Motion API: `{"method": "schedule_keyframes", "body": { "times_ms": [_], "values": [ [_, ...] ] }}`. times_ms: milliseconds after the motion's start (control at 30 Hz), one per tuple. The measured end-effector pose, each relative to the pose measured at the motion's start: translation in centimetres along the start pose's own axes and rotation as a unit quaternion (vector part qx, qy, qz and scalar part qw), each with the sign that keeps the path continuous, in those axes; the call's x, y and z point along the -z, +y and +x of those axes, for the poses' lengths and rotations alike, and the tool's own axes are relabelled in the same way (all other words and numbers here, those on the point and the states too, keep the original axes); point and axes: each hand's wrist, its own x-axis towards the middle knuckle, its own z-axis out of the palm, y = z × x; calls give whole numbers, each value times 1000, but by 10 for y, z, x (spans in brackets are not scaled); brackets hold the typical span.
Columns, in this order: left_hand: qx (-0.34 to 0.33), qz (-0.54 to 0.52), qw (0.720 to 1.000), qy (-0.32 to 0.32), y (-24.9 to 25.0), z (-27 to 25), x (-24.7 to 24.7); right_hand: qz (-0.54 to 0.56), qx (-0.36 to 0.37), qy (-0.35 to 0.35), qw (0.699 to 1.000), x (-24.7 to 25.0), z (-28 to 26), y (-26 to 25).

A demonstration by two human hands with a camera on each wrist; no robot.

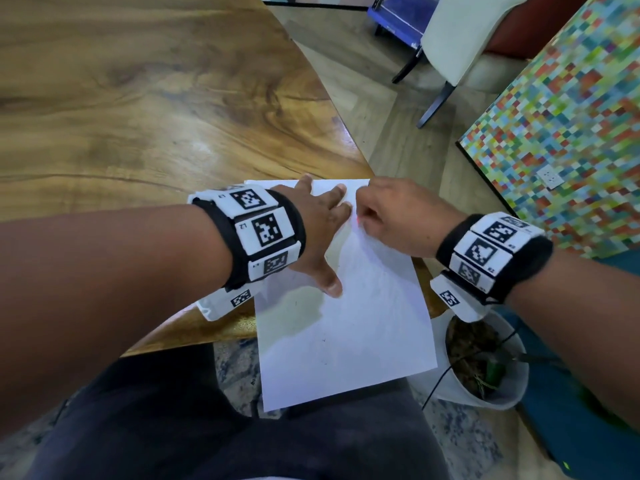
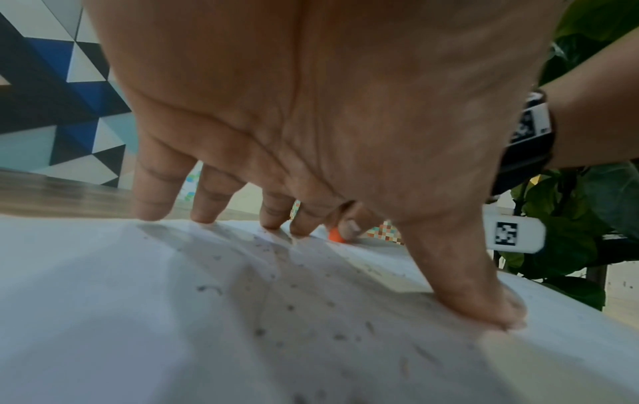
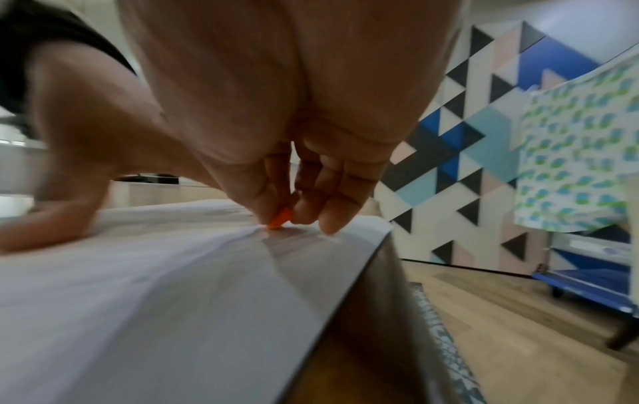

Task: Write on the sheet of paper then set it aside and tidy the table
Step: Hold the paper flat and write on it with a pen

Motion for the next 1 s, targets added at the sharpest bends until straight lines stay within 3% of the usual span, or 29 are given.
{"method": "schedule_keyframes", "body": {
  "times_ms": [233,500,767,900,1000],
  "values": [
    [-18,15,999,29,-3,4,-5,41,181,-17,982,-14,-41,-33],
    [-3,0,1000,12,1,0,-2,16,61,11,998,-9,-4,-2],
    [-8,17,1000,19,0,3,-4,5,201,-30,979,-19,-48,-23],
    [-9,13,1000,2,1,3,-2,38,119,18,992,-14,-28,-10],
    [-6,4,1000,-2,2,3,-2,29,55,11,998,-12,-13,0]
  ]
}}
